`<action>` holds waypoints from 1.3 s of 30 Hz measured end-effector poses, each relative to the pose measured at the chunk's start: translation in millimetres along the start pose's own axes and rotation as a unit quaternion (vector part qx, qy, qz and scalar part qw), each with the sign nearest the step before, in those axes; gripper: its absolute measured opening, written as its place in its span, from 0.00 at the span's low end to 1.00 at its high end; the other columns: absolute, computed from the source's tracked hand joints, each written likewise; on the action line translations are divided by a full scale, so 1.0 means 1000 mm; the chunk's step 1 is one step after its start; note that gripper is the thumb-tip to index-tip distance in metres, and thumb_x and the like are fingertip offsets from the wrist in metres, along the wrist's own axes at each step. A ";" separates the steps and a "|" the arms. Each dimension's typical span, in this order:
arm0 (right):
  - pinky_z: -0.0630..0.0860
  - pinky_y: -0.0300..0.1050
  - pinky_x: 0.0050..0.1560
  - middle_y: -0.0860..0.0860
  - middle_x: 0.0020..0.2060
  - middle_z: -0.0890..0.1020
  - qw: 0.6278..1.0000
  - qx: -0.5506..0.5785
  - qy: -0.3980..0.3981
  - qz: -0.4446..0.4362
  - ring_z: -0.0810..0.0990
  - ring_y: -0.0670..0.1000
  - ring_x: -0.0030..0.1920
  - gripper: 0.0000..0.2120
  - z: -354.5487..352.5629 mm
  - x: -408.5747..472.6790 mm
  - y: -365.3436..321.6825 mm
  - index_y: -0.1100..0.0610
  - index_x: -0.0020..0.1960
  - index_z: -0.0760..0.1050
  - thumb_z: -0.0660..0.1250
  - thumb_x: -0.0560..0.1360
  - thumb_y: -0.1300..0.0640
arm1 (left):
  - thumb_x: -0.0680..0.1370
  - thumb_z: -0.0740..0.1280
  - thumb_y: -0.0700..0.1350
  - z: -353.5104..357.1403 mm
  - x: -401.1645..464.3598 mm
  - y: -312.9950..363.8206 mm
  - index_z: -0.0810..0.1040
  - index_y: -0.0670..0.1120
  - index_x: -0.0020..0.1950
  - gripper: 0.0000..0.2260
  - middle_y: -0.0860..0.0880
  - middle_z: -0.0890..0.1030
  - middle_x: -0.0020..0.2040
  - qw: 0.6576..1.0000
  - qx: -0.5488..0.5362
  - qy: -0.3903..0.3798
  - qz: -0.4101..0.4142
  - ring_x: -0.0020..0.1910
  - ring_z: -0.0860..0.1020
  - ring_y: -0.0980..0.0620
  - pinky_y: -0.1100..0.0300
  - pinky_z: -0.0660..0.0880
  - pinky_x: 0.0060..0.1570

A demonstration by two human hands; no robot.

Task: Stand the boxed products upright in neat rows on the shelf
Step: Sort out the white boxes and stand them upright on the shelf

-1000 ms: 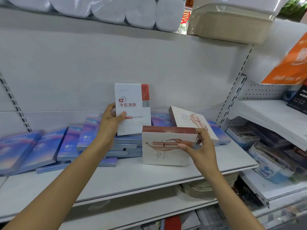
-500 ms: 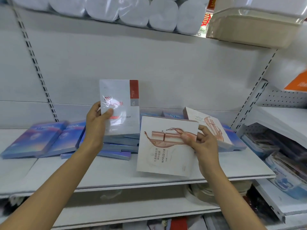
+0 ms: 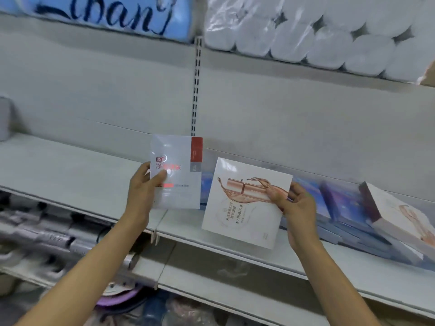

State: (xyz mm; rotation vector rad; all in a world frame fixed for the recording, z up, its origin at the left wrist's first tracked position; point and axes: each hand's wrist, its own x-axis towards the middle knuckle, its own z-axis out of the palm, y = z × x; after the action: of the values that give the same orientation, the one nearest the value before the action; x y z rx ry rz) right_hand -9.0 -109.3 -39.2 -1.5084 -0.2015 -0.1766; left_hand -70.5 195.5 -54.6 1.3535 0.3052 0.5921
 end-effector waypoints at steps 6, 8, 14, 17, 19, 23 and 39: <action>0.85 0.50 0.46 0.52 0.50 0.87 0.998 0.044 -0.038 0.019 0.87 0.55 0.48 0.12 0.127 -0.037 0.001 0.54 0.54 0.80 0.75 0.72 0.64 | 0.79 0.68 0.37 -0.141 -0.002 0.019 0.78 0.41 0.65 0.14 0.46 0.85 0.49 0.999 0.000 0.052 -0.009 0.38 0.84 0.54 0.62 0.78 0.33; 0.84 0.50 0.45 0.54 0.49 0.87 0.997 0.059 -0.042 0.023 0.87 0.55 0.45 0.13 0.171 -0.054 0.002 0.57 0.54 0.79 0.75 0.71 0.66 | 0.79 0.67 0.37 -0.188 -0.004 0.028 0.78 0.42 0.62 0.11 0.47 0.86 0.50 0.998 0.001 0.066 -0.011 0.38 0.84 0.55 0.63 0.78 0.32; 0.80 0.38 0.36 0.49 0.44 0.87 0.994 0.081 -0.063 0.030 0.86 0.48 0.40 0.12 0.293 -0.094 0.003 0.56 0.51 0.79 0.75 0.72 0.67 | 0.80 0.68 0.38 -0.318 -0.009 0.050 0.78 0.45 0.62 0.11 0.44 0.85 0.56 0.995 0.023 0.096 -0.017 0.43 0.84 0.51 0.58 0.79 0.38; 0.79 0.36 0.35 0.51 0.46 0.86 0.993 0.038 -0.105 0.024 0.85 0.45 0.39 0.11 0.345 -0.106 -0.002 0.58 0.54 0.79 0.75 0.73 0.64 | 0.80 0.68 0.39 -0.367 -0.012 0.058 0.78 0.48 0.62 0.11 0.45 0.85 0.56 0.993 0.017 0.114 -0.025 0.48 0.84 0.45 0.49 0.81 0.46; 0.78 0.34 0.33 0.50 0.46 0.86 0.990 -0.002 -0.140 0.013 0.84 0.43 0.37 0.09 0.376 -0.109 -0.004 0.56 0.53 0.79 0.73 0.75 0.63 | 0.80 0.68 0.40 -0.394 -0.011 0.061 0.79 0.50 0.59 0.10 0.46 0.85 0.55 0.993 0.017 0.115 -0.029 0.49 0.84 0.44 0.45 0.81 0.50; 0.75 0.33 0.31 0.47 0.45 0.85 0.977 -0.060 -0.204 -0.013 0.84 0.42 0.36 0.06 0.436 -0.112 -0.002 0.52 0.52 0.78 0.71 0.77 0.60 | 0.79 0.69 0.40 -0.437 0.000 0.061 0.79 0.50 0.61 0.11 0.47 0.86 0.53 0.990 0.002 0.136 -0.032 0.48 0.85 0.46 0.49 0.81 0.47; 0.76 0.44 0.38 0.48 0.35 0.84 0.983 -0.064 -0.173 0.003 0.82 0.50 0.34 0.10 0.645 -0.013 0.030 0.61 0.44 0.80 0.79 0.70 0.58 | 0.80 0.68 0.42 -0.559 0.168 0.055 0.78 0.51 0.61 0.11 0.45 0.85 0.56 0.991 0.027 0.117 -0.060 0.52 0.85 0.40 0.39 0.81 0.55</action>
State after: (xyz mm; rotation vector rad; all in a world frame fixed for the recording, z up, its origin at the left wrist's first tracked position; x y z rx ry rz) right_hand -29.1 536.6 -38.6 -1.6615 -0.4702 0.0817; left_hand -243.5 754.4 -95.1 1.3080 0.5920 0.6471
